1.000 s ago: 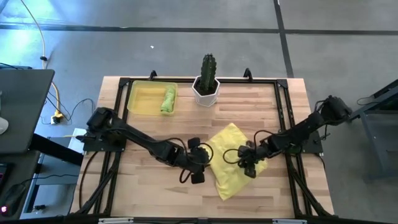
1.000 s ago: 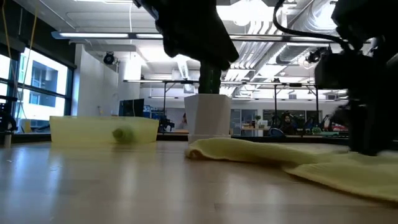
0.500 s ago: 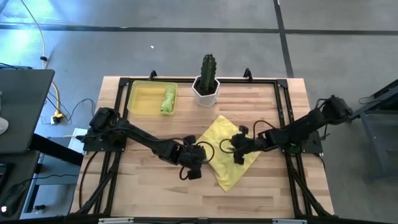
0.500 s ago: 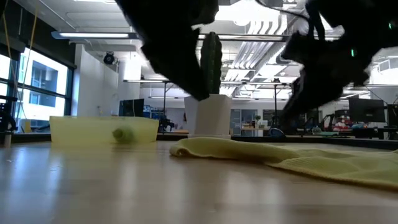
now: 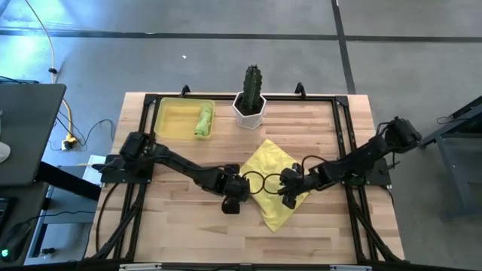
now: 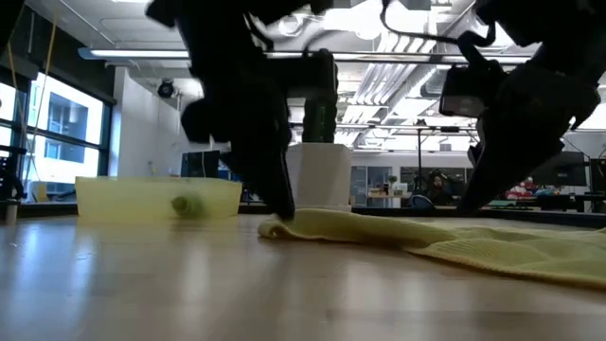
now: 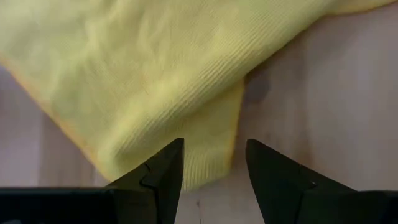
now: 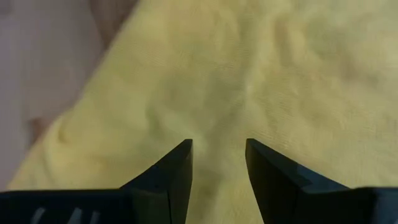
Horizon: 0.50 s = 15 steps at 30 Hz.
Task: Roll microfiber towels into tight, uniform cylinder then place into a basket
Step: Fold the yellow microfiber towel
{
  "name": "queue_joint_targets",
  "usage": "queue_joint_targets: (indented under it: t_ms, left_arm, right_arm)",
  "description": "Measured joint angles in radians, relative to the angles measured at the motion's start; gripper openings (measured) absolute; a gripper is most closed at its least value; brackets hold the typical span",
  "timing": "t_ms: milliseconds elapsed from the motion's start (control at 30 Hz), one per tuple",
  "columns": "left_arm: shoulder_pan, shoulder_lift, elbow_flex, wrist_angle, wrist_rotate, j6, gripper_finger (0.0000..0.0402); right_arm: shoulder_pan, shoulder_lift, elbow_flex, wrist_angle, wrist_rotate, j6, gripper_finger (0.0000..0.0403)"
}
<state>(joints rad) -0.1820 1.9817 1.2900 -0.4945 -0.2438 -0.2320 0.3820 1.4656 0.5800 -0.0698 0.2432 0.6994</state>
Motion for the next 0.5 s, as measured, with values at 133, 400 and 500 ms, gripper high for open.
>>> queue_joint_targets:
  t_ms: [133, 400, 500]
  left_arm:
    - [0.021, 0.043, 0.001, -0.001, 0.005, -0.04, 0.0161]
    - [0.023, 0.046, 0.004, -0.028, 0.222, -0.078, 0.016]
    - [0.01, 0.046, 0.005, -0.062, 0.342, -0.099, 0.016]
  right_arm:
    - [0.0, 0.036, 0.0, 0.004, 0.0, 0.0, 0.0141]
    - [-0.013, 0.1, 0.003, 0.016, 0.015, -0.054, 0.0141]
    - [-0.03, 0.105, 0.003, 0.013, 0.075, -0.124, 0.0141]
